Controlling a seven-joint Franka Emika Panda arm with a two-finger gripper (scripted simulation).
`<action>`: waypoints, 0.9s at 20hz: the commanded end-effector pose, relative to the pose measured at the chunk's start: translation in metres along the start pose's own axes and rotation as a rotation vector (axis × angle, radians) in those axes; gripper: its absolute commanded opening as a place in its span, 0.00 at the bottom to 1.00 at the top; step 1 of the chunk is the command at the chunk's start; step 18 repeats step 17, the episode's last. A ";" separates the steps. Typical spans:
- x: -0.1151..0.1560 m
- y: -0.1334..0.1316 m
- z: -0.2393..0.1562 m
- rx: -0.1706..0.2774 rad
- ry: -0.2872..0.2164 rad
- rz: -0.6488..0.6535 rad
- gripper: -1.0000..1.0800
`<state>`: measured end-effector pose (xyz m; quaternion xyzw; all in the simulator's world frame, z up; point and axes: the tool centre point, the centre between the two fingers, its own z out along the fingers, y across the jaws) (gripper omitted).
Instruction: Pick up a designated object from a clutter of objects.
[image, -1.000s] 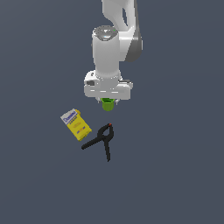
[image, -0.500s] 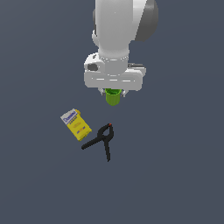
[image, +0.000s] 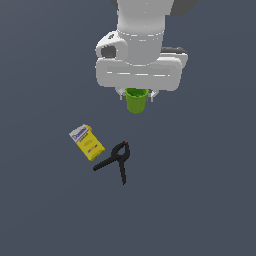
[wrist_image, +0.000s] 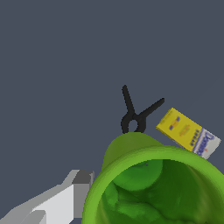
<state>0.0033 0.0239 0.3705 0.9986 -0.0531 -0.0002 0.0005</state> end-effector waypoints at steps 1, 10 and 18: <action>0.007 -0.005 -0.015 0.000 0.000 0.000 0.00; 0.024 -0.014 -0.046 0.001 0.000 0.000 0.00; 0.027 -0.016 -0.052 0.001 0.000 0.000 0.00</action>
